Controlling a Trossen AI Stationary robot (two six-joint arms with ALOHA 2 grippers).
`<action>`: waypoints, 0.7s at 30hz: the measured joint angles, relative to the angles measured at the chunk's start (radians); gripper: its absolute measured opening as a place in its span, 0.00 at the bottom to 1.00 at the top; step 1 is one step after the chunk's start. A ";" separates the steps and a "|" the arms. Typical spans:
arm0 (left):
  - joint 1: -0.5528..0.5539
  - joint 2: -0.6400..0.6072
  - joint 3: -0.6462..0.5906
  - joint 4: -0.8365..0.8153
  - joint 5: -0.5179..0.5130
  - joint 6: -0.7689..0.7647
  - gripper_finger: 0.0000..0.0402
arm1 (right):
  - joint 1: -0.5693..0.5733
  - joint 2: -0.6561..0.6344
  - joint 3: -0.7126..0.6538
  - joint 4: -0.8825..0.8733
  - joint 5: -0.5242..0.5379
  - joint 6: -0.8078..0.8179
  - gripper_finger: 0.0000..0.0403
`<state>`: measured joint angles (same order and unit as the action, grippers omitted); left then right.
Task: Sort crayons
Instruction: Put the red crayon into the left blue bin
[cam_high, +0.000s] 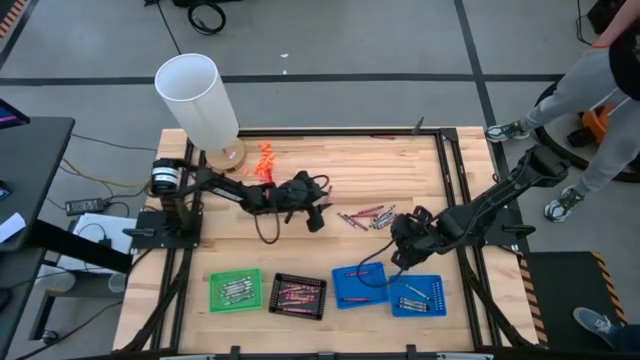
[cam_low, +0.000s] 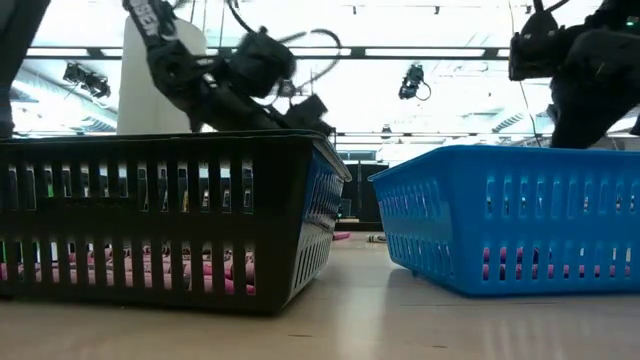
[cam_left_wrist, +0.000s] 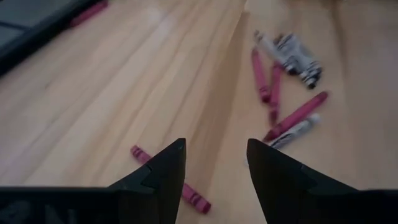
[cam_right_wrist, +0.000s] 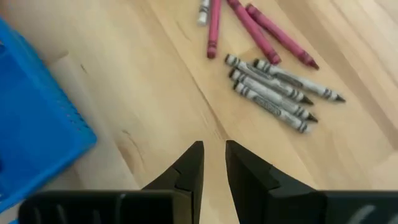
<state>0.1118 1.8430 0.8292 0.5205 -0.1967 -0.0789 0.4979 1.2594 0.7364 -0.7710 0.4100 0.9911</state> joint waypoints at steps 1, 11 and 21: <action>0.007 0.015 0.010 -0.014 -0.001 -0.005 0.45 | -0.004 0.000 0.000 0.008 0.001 -0.018 0.19; 0.087 0.123 0.124 -0.104 0.000 -0.086 0.45 | -0.023 0.000 0.000 0.057 -0.008 -0.105 0.19; 0.103 0.174 0.128 -0.144 0.038 -0.054 0.45 | -0.024 0.000 0.000 0.071 -0.013 -0.131 0.19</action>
<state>0.2150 2.0167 0.9570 0.3770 -0.1582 -0.1328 0.4740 1.2598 0.7368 -0.6998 0.3965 0.8604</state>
